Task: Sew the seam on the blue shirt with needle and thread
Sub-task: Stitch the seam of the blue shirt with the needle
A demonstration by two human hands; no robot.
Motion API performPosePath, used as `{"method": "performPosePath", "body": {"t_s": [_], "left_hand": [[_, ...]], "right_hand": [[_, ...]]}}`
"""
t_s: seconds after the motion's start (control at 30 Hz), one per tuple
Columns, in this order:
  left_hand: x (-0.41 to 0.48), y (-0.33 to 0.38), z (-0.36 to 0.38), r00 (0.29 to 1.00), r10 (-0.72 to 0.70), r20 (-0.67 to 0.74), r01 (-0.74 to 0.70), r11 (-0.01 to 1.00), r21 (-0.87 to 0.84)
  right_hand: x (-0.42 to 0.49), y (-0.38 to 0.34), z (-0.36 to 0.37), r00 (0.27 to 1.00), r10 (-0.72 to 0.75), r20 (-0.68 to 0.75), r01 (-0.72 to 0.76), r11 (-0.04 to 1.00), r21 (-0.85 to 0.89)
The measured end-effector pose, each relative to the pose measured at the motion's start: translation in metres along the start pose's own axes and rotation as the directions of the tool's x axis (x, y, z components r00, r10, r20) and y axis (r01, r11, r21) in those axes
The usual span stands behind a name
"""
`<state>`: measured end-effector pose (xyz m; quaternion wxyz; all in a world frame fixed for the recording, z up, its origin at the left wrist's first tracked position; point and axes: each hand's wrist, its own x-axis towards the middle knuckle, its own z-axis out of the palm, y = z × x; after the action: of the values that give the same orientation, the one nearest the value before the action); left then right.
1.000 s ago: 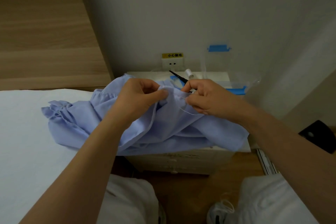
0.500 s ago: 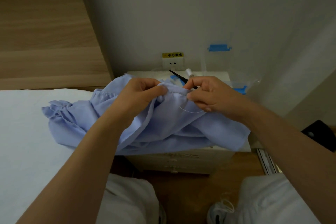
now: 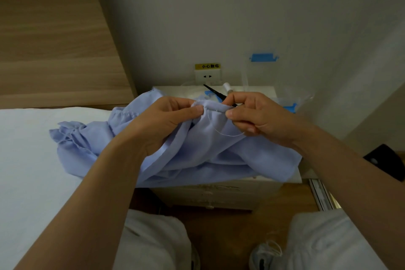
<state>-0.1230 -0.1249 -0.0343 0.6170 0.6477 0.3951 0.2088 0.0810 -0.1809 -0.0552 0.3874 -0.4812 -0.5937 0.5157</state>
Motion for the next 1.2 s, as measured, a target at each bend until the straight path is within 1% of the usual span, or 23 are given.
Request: {"method": "performPosePath", "body": {"t_s": [0.13,0.3,0.43,0.6,0.73,0.8,0.87,0.9,0.97,1.03,1.07,1.1,1.2], "left_hand": [[0.001,-0.002,0.000,0.999,-0.026,0.021,0.027,0.999,-0.039],[0.002,-0.002,0.006,0.999,-0.029,0.035,0.031,0.999,-0.041],[0.003,-0.002,0.001,0.999,-0.017,0.050,0.020,0.998,-0.066],[0.001,-0.002,0.007,0.996,-0.010,0.092,0.013,1.000,-0.027],[-0.001,0.004,0.007,0.997,0.066,0.044,-0.068,0.996,0.049],[-0.001,0.005,0.008,0.994,0.103,0.031,-0.105,0.988,0.109],[0.000,0.004,0.009,0.991,0.132,0.000,-0.132,0.985,0.115],[0.001,0.003,0.009,0.990,0.139,-0.021,-0.135,0.985,0.111],[0.004,0.001,0.009,0.985,0.147,-0.090,-0.135,0.983,0.128],[0.006,0.000,0.010,0.974,0.153,-0.164,-0.125,0.978,0.169],[0.006,0.000,0.011,0.971,0.151,-0.185,-0.119,0.978,0.172],[0.006,0.000,0.012,0.970,0.150,-0.190,-0.116,0.977,0.178],[0.005,0.000,0.017,0.973,0.154,-0.171,-0.119,0.973,0.198]], "right_hand": [[0.000,0.000,0.000,0.999,0.001,0.048,-0.003,0.999,0.035],[0.002,0.003,0.004,0.998,-0.018,0.065,0.014,0.997,0.071],[0.003,0.004,0.004,0.999,-0.044,0.023,0.043,0.997,0.067],[0.005,0.005,0.007,0.997,-0.080,0.003,0.080,0.995,0.063],[0.007,0.005,0.006,0.993,-0.080,-0.086,0.084,0.995,0.050],[0.007,0.006,0.006,0.993,-0.068,-0.101,0.073,0.996,0.043],[0.008,0.007,0.008,0.992,-0.062,-0.110,0.067,0.997,0.039],[0.009,0.007,0.008,0.988,-0.071,-0.137,0.075,0.997,0.028],[0.010,0.006,0.009,0.959,-0.124,-0.256,0.119,0.992,-0.033],[0.011,0.005,0.009,0.886,-0.256,-0.386,0.207,0.964,-0.165],[0.011,0.004,0.009,0.849,-0.335,-0.409,0.253,0.937,-0.241],[0.010,0.003,0.010,0.825,-0.399,-0.400,0.293,0.908,-0.300],[0.012,0.004,0.014,0.799,-0.525,-0.293,0.373,0.815,-0.443]]}}
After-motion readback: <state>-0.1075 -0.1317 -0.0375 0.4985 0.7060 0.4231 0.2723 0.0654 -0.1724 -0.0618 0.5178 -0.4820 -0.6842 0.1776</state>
